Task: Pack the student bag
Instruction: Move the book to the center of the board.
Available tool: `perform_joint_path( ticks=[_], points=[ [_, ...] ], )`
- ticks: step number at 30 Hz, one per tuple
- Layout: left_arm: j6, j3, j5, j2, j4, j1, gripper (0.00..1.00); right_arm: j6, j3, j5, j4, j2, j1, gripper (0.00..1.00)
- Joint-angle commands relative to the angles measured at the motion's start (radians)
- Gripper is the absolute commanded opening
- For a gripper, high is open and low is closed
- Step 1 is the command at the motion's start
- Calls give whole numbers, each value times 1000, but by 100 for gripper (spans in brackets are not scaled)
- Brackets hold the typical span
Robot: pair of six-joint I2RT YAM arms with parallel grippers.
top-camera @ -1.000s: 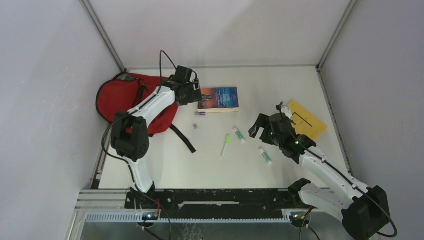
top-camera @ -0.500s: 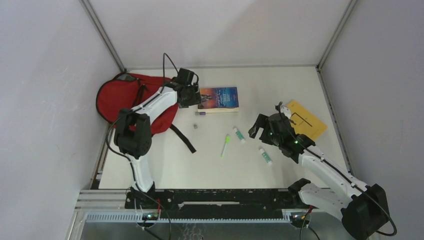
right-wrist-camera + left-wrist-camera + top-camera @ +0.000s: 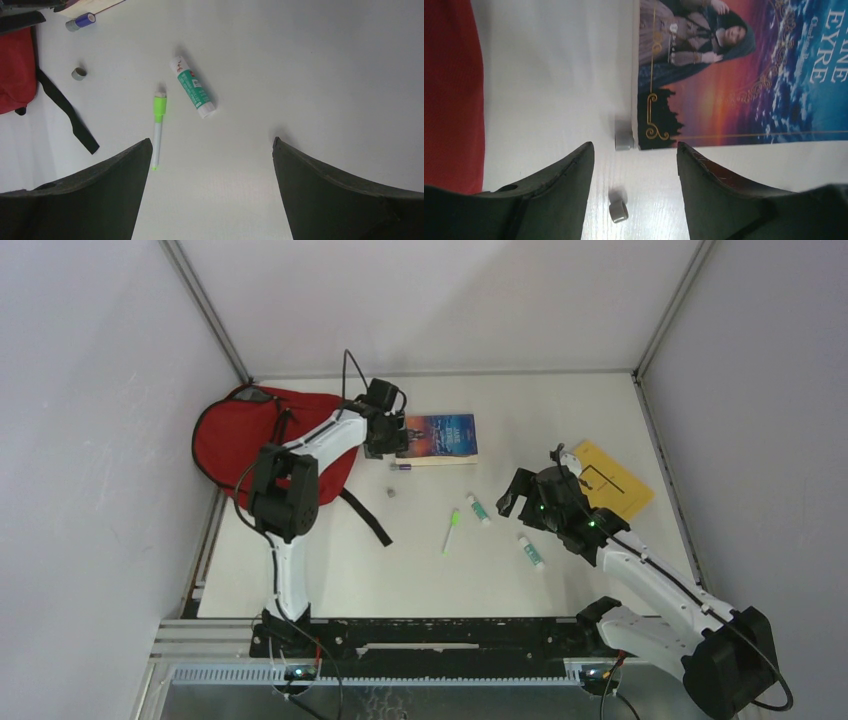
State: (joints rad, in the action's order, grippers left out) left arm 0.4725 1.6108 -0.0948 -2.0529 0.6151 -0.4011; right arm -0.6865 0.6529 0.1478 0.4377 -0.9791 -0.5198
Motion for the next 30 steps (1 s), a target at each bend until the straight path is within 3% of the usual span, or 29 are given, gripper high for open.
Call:
perform_joint_path(
  ticks=[1, 14, 26, 30],
  points=[
    [31, 89, 123, -41, -20, 53, 65, -6, 3, 9, -14, 26, 0, 100],
    [73, 159, 317, -133, -65, 62, 61, -6, 4, 12, 1, 44, 4, 100],
    [84, 162, 398, -153, -75, 28, 39, -14, 4, 6, -2, 47, 6, 100],
    [89, 127, 428, -122, -107, 2, 24, -15, 4, 10, 5, 42, 6, 100]
  ],
)
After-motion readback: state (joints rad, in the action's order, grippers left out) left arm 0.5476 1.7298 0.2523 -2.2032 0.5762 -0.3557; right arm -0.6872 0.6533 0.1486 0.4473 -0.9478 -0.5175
